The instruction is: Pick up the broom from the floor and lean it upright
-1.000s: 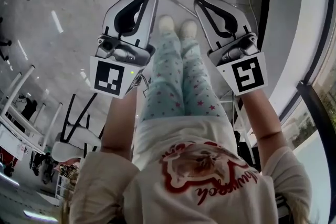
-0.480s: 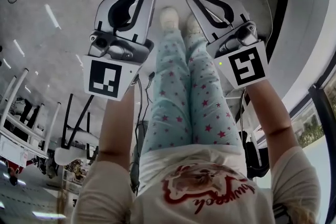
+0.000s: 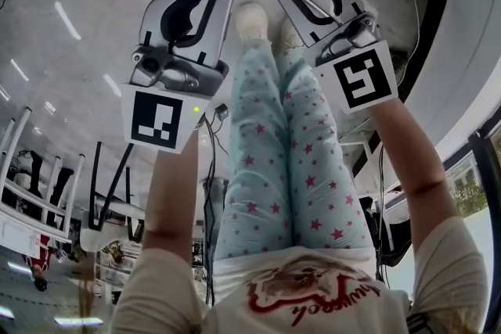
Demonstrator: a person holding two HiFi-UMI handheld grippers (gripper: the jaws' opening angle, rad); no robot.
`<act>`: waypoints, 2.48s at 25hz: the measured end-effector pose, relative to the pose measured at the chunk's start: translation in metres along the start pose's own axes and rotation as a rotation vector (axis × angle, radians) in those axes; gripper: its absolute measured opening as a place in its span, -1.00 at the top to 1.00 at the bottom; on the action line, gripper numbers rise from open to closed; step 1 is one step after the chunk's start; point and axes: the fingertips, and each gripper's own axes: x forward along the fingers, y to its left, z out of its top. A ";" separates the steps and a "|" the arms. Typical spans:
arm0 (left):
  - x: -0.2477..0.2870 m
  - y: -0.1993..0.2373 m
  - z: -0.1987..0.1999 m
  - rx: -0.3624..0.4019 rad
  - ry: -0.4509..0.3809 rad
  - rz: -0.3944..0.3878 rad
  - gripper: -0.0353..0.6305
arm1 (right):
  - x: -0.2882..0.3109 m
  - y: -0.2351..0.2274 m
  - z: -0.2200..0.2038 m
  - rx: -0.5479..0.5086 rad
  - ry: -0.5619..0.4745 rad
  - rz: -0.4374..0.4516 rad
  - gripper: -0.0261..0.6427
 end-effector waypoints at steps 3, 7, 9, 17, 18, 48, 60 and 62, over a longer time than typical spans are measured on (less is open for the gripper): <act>0.001 0.000 -0.015 -0.004 0.004 -0.008 0.84 | 0.007 0.002 -0.028 -0.001 0.050 -0.001 0.84; 0.003 -0.003 -0.035 0.011 0.009 -0.027 0.84 | 0.017 0.006 -0.068 0.004 0.102 -0.005 0.64; 0.007 -0.001 -0.048 0.018 0.016 -0.040 0.84 | 0.027 0.007 -0.089 0.008 0.123 -0.002 0.64; 0.013 0.011 -0.097 0.018 0.059 -0.066 0.84 | 0.063 0.018 -0.149 0.009 0.179 0.026 0.61; 0.015 0.013 -0.103 0.014 0.065 -0.066 0.84 | 0.069 0.018 -0.157 0.012 0.189 0.029 0.61; 0.026 0.036 -0.240 -0.017 0.150 -0.066 0.84 | 0.156 0.019 -0.365 -0.075 0.535 0.056 0.54; 0.025 0.018 -0.218 -0.012 0.134 -0.058 0.84 | 0.137 0.011 -0.339 0.009 0.518 -0.030 0.62; 0.024 0.012 -0.205 -0.009 0.135 -0.064 0.84 | 0.127 0.012 -0.319 0.007 0.498 -0.036 0.62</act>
